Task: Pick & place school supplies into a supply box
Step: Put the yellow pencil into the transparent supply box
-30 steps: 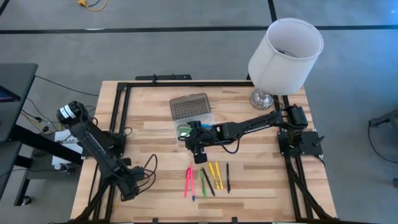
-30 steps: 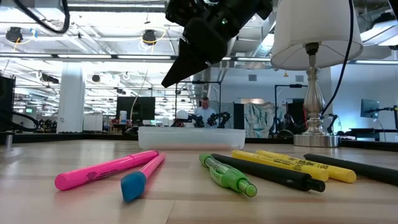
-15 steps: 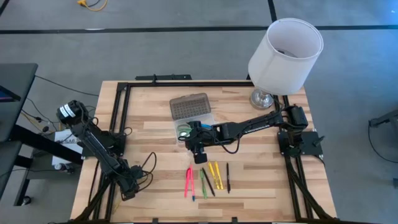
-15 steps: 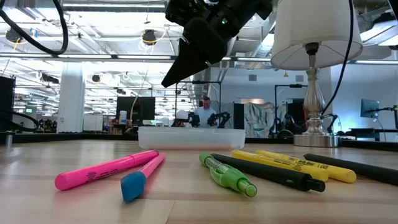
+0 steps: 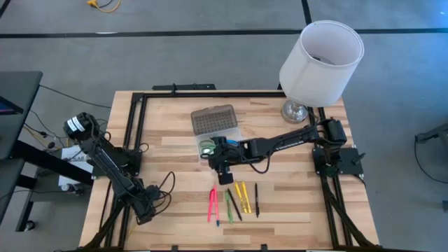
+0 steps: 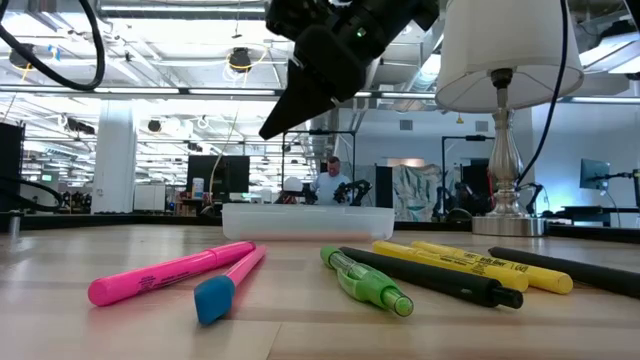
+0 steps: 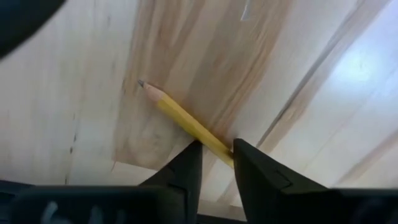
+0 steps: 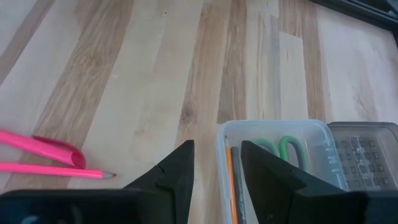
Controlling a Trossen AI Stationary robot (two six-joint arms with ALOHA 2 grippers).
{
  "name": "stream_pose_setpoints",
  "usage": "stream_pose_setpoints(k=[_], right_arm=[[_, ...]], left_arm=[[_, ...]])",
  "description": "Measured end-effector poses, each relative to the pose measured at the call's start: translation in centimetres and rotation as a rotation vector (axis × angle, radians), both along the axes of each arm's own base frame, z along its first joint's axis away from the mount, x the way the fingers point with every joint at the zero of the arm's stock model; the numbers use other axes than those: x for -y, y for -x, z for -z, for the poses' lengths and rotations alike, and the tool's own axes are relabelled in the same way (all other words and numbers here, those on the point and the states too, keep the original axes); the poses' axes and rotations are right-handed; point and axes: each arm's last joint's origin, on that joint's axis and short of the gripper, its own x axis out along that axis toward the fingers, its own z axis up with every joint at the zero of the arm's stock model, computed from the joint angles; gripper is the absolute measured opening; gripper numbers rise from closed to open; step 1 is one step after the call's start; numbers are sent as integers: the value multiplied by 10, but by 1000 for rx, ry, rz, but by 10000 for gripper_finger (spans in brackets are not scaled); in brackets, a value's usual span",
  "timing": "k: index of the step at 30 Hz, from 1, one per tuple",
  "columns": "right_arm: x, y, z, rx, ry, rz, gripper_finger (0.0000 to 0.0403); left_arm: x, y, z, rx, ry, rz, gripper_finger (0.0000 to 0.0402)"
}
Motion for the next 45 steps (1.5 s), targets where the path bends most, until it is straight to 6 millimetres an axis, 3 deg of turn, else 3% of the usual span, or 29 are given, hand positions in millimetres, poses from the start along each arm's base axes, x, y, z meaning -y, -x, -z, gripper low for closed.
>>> stream_pose_setpoints(k=[10, 21, 32, 40, 45], right_arm=[[-9, 2, 0, -5, 2, -19, 127], [-16, 12, 8, -126, -29, 23, 127], [-43, 28, 14, -218, 19, 68, 127], [-64, 39, 16, -234, 106, 108, 127], [-72, 42, 15, -221, 134, 107, 127]], left_arm=[[-2, -3, 0, 66, -40, 31, 69], [-16, -20, 0, 201, -140, 91, 68], [-37, -45, 0, 306, -214, 164, 68], [-40, -46, 1, 290, -212, 172, 67], [-41, -47, 1, 293, -216, 202, 38]])
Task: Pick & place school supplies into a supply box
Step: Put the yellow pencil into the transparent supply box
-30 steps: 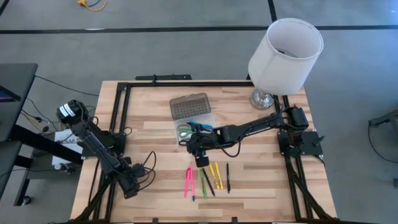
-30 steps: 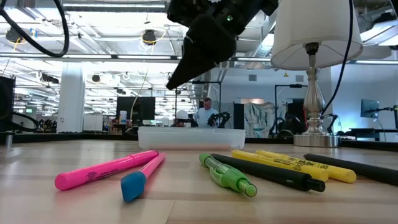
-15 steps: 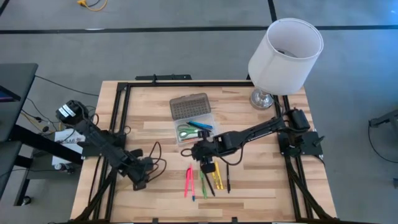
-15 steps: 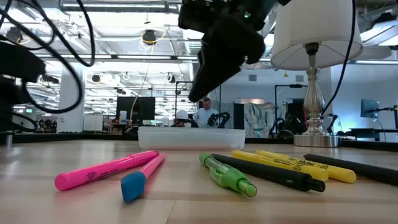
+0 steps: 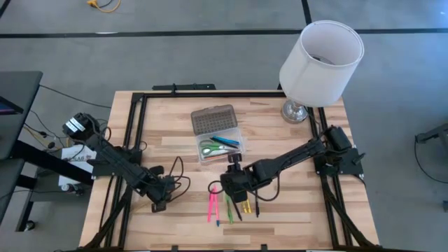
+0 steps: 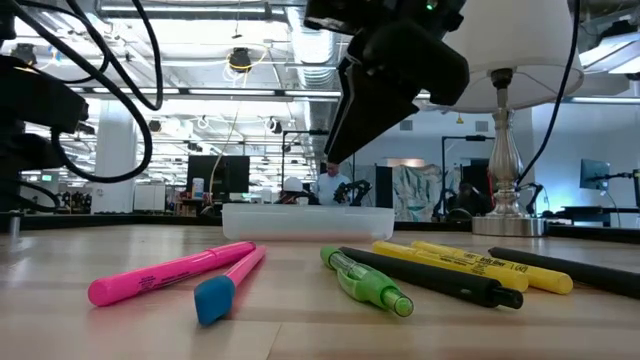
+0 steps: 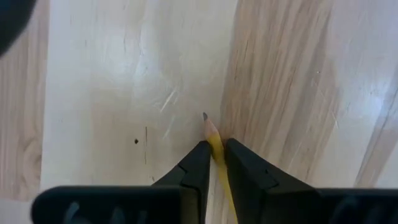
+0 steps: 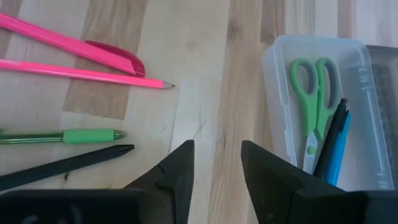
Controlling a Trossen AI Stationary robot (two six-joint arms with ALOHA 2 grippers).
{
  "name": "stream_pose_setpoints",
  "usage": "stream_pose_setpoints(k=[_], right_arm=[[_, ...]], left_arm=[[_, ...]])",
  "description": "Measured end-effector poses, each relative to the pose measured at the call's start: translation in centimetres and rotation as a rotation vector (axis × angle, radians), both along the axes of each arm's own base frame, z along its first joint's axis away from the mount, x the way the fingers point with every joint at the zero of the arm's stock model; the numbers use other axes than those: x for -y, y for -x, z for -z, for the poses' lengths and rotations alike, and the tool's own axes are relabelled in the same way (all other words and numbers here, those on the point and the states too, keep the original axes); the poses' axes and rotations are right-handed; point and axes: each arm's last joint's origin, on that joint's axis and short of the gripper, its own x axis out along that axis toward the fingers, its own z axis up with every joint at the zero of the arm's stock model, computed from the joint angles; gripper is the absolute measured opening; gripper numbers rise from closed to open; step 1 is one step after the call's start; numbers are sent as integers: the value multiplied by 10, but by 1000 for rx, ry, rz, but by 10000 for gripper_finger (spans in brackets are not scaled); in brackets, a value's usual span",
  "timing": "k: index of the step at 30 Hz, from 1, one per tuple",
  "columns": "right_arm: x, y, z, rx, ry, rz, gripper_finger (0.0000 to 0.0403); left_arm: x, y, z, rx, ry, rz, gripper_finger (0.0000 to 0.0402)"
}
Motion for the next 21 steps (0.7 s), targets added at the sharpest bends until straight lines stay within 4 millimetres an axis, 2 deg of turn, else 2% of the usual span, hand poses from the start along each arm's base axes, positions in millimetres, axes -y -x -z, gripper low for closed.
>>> stream_pose_setpoints(k=[5, 17, 21], right_arm=[[-2, 1, 0, 0, 0, -4, 127], [-3, 3, 1, -12, -10, 20, 127], [-5, 8, 3, -40, -11, 60, 127]], left_arm=[[-5, -4, 0, 13, -23, 15, 12], [-37, -37, -2, 193, -169, 68, 13], [-45, -45, -4, 224, -146, 96, 21]])
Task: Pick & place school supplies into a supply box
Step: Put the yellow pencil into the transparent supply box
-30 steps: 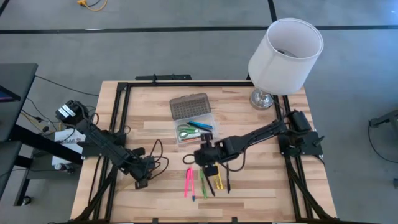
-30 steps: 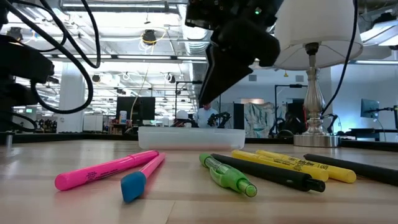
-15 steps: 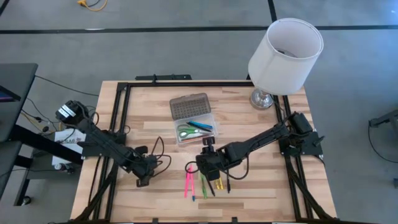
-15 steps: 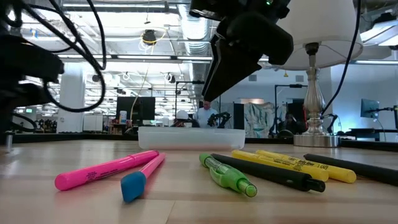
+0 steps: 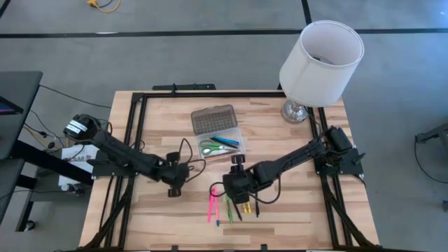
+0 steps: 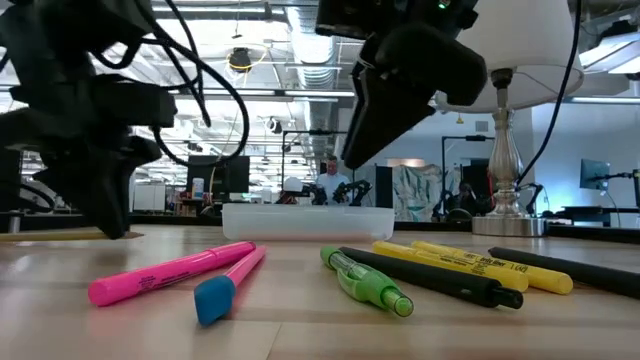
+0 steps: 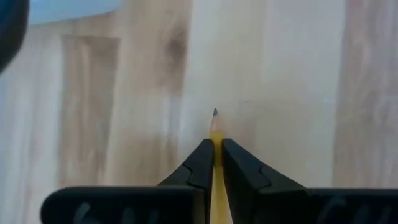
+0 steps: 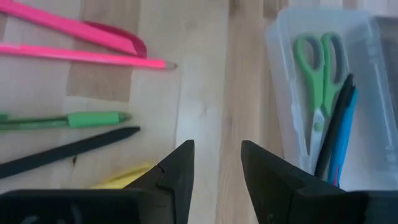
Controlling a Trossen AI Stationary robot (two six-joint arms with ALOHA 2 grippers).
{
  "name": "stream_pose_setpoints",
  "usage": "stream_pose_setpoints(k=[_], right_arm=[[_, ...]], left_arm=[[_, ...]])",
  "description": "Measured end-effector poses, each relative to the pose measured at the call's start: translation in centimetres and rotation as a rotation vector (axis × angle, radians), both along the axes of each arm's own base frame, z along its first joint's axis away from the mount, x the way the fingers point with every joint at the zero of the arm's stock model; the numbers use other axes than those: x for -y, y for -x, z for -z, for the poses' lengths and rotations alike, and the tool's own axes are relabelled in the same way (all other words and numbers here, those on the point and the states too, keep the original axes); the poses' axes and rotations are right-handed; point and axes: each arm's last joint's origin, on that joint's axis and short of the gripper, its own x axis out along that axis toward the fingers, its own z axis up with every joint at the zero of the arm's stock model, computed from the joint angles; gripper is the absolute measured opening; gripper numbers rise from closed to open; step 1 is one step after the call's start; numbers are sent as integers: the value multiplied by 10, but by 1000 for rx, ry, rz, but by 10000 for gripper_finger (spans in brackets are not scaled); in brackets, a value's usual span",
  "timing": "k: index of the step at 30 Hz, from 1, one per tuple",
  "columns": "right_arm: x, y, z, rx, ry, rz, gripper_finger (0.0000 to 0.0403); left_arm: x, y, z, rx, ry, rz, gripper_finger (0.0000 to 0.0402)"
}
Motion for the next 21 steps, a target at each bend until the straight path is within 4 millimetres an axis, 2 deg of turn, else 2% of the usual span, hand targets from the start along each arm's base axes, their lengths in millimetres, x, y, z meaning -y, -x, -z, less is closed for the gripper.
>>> stream_pose_setpoints(k=[12, 21], right_arm=[[-5, 5, 1, -3, 30, 37, 127], [-5, 5, 1, -2, 29, 39, 127]], left_arm=[[-2, 5, 1, -96, 75, 47, 98], [-2, 18, 2, -245, 107, 6, 101]])
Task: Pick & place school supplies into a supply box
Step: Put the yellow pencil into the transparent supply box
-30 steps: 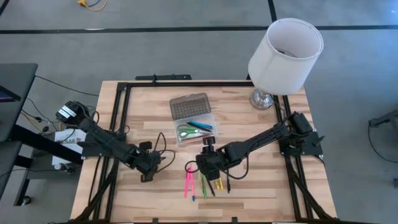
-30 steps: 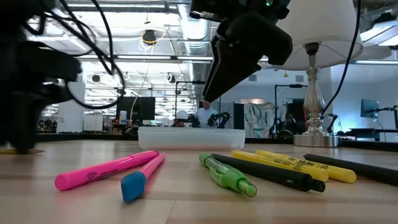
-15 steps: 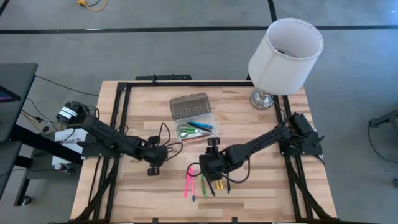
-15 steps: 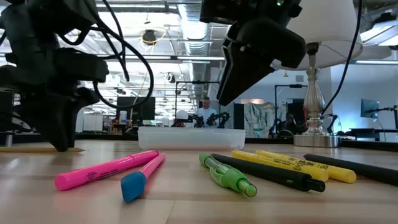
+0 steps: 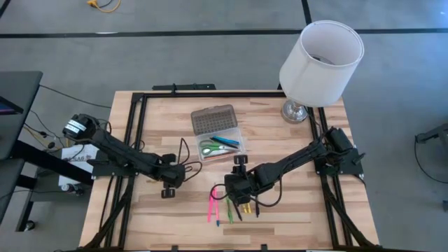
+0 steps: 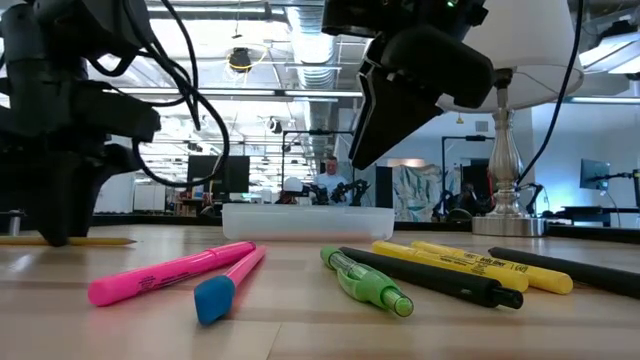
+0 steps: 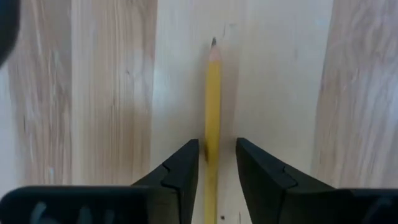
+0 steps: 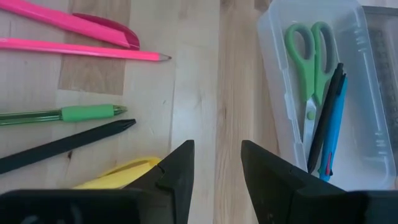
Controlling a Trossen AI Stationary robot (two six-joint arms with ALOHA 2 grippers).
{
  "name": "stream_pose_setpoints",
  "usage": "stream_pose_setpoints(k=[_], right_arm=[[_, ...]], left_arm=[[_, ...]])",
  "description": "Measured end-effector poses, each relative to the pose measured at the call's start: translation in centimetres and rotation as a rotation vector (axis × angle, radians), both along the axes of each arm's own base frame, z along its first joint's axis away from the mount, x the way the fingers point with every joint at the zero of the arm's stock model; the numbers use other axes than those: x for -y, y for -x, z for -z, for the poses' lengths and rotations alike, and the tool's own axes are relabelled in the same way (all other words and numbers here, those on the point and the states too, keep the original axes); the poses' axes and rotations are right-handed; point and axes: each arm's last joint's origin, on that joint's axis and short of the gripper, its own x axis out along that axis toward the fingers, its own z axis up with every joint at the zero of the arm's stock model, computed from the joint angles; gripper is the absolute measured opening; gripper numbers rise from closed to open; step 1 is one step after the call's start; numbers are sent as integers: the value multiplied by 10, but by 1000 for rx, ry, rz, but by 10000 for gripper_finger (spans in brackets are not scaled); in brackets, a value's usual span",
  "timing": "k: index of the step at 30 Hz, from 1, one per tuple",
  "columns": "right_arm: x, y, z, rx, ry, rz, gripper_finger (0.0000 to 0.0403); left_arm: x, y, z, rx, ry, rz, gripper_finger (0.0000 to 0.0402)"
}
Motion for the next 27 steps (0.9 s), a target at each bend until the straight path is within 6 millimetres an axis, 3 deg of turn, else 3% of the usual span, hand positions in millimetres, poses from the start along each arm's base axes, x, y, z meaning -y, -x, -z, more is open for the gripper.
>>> stream_pose_setpoints(k=[9, 27], right_arm=[[0, 0, 0, 1, -1, 0, 127], [-1, -2, -1, 19, -8, 0, 127]], left_arm=[[1, 10, 1, -106, 29, -16, 72], [4, 13, 2, -94, -41, -7, 70]])
